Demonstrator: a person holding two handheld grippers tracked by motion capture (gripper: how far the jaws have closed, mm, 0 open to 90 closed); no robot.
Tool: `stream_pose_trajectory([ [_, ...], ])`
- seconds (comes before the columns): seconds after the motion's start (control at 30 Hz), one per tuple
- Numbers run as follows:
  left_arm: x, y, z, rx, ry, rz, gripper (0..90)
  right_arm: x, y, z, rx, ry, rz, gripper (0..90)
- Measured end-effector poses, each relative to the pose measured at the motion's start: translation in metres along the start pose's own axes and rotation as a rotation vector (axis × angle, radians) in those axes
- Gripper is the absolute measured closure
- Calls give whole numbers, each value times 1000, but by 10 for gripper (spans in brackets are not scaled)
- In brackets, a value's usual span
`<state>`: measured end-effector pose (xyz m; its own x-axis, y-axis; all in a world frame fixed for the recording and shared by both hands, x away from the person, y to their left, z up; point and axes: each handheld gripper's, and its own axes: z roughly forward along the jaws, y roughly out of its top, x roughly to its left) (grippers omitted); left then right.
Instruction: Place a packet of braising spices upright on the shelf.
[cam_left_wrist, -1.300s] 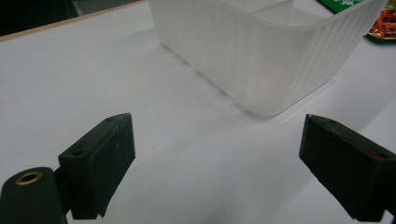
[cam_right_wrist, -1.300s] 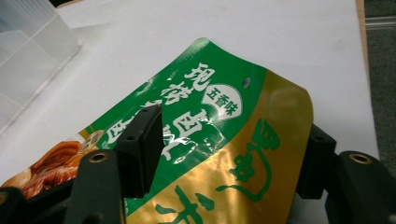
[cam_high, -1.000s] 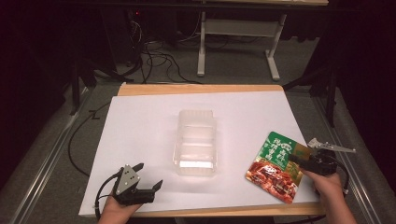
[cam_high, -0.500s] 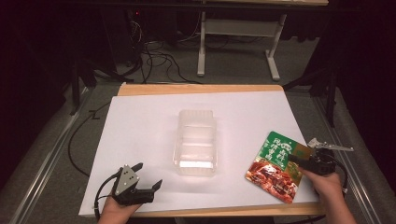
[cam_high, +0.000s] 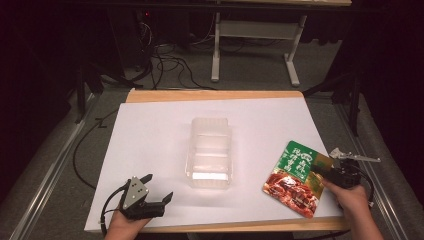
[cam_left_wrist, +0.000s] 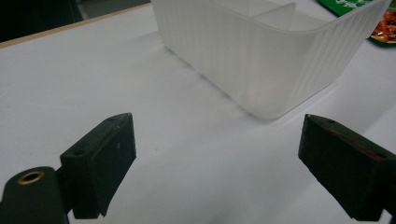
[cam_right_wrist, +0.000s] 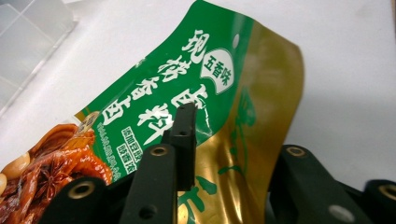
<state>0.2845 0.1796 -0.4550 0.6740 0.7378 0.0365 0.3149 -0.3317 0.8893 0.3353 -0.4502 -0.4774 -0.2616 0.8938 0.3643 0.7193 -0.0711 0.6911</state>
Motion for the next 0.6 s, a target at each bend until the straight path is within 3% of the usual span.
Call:
stream_pose_trajectory([
  [0.2,1,0,-2,-4,5,3,117,0,0,-3,-19,-14,-2,896],
  [0.6,1,0,-2,-5,9,1,119,1,-1,-12,-79,23,-16,900],
])
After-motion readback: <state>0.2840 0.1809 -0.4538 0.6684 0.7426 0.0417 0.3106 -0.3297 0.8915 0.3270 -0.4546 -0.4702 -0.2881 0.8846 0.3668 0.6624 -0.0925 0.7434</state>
